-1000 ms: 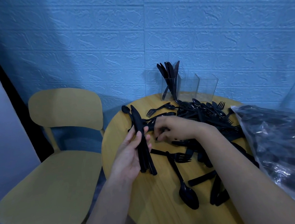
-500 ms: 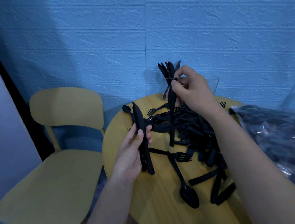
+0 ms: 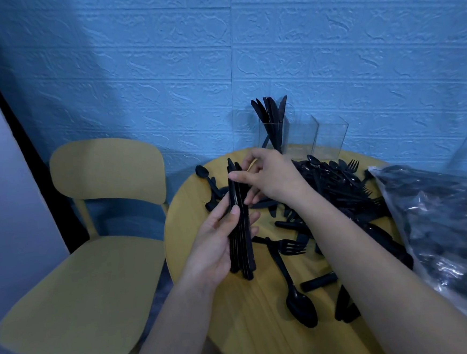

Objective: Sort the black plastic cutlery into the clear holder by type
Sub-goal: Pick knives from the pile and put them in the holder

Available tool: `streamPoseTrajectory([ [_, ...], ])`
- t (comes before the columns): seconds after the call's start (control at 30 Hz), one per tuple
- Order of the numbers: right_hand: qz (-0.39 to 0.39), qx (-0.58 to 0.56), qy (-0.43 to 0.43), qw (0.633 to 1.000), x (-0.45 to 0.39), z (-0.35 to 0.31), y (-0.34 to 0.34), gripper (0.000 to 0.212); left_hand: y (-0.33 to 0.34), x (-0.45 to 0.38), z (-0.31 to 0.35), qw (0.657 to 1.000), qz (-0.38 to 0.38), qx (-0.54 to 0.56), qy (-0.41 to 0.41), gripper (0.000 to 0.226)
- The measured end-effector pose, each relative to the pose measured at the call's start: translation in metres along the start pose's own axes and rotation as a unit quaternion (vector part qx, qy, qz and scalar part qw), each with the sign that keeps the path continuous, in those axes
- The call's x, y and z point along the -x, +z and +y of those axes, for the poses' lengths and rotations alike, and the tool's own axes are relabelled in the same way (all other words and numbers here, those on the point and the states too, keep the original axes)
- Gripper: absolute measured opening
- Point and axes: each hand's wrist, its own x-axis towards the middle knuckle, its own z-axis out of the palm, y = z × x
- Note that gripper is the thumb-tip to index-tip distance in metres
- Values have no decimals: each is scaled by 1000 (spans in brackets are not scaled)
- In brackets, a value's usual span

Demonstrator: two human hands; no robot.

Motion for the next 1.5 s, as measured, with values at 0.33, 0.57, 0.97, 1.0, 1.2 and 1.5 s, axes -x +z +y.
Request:
streamPoseTrajectory([
  [0.33, -29, 422, -14, 906, -8, 28, -44, 19, -6, -2, 1, 999, 39, 17, 9, 27],
  [0.57, -94, 537, 5, 839, -10, 49, -41, 23, -6, -2, 3, 999, 31, 44, -1, 28],
  [0.97, 15, 382, -31, 924, -8, 28, -56, 9, -7, -3, 2, 998, 39, 57, -9, 27],
  [1.0, 42, 322, -36, 945, -6, 20, -57, 7, -7, -3, 2, 997, 39, 59, -8, 28],
  [1.2, -54, -2, -25, 998, 8, -16, -42, 5, -6, -3, 3, 997, 52, 56, 5, 30],
  [1.5, -151, 67, 20, 986, -1, 9, -10, 7, 0, -2, 3, 998, 37, 47, -4, 31],
])
